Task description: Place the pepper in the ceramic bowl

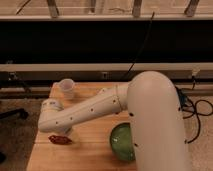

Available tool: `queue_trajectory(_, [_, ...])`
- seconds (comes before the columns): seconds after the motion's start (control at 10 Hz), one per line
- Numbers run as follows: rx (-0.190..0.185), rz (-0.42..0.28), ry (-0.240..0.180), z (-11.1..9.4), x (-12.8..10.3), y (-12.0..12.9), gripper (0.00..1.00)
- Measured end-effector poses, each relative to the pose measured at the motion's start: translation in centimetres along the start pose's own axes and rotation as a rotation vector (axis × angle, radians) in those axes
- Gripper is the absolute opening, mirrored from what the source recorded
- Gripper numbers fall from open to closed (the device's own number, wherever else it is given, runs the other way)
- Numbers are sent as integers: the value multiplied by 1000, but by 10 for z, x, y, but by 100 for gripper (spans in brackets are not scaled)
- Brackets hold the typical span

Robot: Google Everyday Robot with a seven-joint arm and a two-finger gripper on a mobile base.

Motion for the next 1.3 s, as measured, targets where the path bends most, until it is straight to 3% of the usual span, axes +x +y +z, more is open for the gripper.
queue_trajectory(0.4, [-6,105,-28,14,-14,4,80])
queue_trajectory(0.7, [-24,107,-47,9,-23,0,80])
queue_trajectory(1.3, [-76,111,-125,15,-33,-9,80])
